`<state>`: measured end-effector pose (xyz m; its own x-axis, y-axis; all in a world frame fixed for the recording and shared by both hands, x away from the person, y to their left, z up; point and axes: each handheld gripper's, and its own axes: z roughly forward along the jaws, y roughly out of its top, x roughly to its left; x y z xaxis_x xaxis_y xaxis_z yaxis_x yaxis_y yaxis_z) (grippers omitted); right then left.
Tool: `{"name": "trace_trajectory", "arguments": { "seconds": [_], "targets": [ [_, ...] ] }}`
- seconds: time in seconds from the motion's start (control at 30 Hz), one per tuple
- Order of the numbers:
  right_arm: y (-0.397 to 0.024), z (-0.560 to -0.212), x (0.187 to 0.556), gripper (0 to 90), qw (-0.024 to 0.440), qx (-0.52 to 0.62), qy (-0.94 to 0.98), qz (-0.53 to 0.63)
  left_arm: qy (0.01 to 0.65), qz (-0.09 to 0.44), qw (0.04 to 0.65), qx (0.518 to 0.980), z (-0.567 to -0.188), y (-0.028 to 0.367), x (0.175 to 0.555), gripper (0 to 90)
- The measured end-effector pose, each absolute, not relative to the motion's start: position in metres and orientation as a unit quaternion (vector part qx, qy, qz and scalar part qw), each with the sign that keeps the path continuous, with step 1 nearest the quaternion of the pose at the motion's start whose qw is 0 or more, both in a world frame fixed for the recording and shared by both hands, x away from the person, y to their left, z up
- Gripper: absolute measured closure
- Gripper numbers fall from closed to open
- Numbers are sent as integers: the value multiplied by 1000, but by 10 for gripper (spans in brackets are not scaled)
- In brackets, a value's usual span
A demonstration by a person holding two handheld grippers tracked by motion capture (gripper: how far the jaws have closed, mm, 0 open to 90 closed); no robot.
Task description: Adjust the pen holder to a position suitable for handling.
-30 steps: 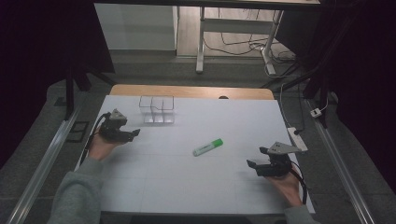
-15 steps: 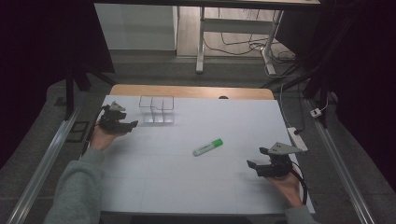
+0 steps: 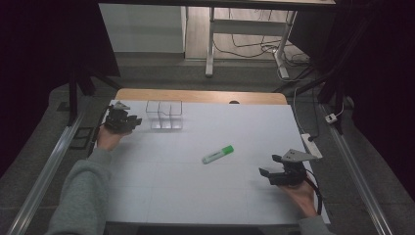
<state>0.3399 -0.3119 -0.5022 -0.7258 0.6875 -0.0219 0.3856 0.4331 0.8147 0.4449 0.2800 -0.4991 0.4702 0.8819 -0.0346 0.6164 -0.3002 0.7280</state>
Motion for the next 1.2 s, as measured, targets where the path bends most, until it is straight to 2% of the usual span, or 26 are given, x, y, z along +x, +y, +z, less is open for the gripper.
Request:
{"name": "trace_trajectory", "arguments": {
  "seconds": [0.03, 0.1, 0.13, 1.2],
  "targets": [
    [-312, -502, 340, 204, 179, 324, 828, 421, 477, 189, 347, 785, -499, 280, 447, 805],
    [-312, -502, 340, 204, 179, 324, 828, 421, 475, 188, 340, 789, -500, 278, 450, 840],
    [-311, -503, 340, 205, 179, 324, 827, 422, 474, 189, 335, 792, -501, 277, 452, 886],
    [-311, -504, 341, 205, 177, 323, 830, 418, 483, 157, 342, 791, -508, 264, 485, 890]
  ]
}}
